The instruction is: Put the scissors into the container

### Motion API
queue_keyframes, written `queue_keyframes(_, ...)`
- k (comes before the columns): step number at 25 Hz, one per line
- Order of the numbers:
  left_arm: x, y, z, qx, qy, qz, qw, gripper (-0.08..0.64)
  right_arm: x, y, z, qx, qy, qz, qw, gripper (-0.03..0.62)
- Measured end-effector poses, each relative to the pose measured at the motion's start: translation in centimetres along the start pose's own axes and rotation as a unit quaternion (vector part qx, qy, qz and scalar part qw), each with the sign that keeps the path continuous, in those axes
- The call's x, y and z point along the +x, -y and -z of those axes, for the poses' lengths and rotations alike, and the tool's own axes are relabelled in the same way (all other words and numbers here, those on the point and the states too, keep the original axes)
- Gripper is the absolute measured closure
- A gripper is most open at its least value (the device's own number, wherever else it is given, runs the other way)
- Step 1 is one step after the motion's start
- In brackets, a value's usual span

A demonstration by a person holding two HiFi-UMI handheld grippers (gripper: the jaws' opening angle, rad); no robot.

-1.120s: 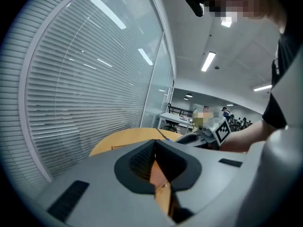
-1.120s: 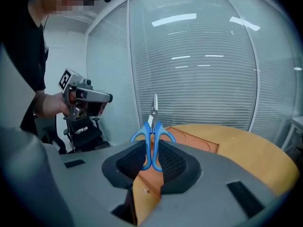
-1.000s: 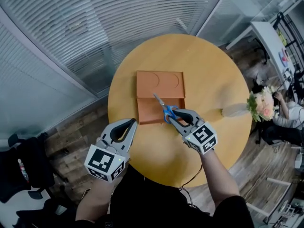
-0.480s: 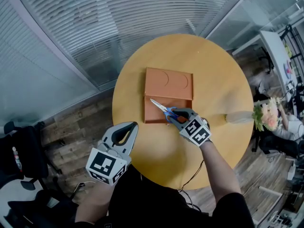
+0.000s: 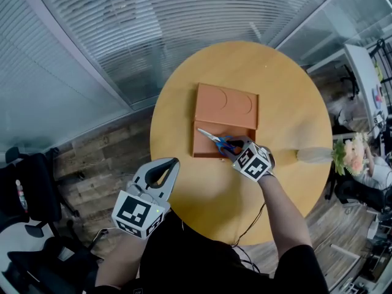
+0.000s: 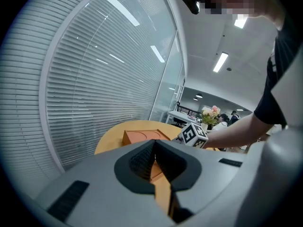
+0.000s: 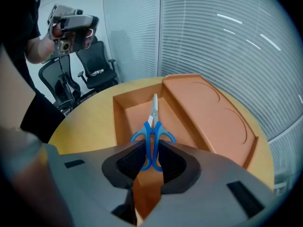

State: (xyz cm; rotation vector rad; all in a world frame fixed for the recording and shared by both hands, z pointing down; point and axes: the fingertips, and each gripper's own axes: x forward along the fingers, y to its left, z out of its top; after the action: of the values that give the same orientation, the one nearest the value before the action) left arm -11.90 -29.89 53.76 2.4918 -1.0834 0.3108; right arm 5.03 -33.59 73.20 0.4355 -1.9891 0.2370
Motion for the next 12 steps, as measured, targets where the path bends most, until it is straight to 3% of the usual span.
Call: queue_keyframes(12, 0.0, 0.4, 0.4, -0.002, -0.006, 0.001, 1.0000, 0.548, 1.6, 0.6, 1.1, 0.011, -0.021, -0.007, 1.000, 0.494)
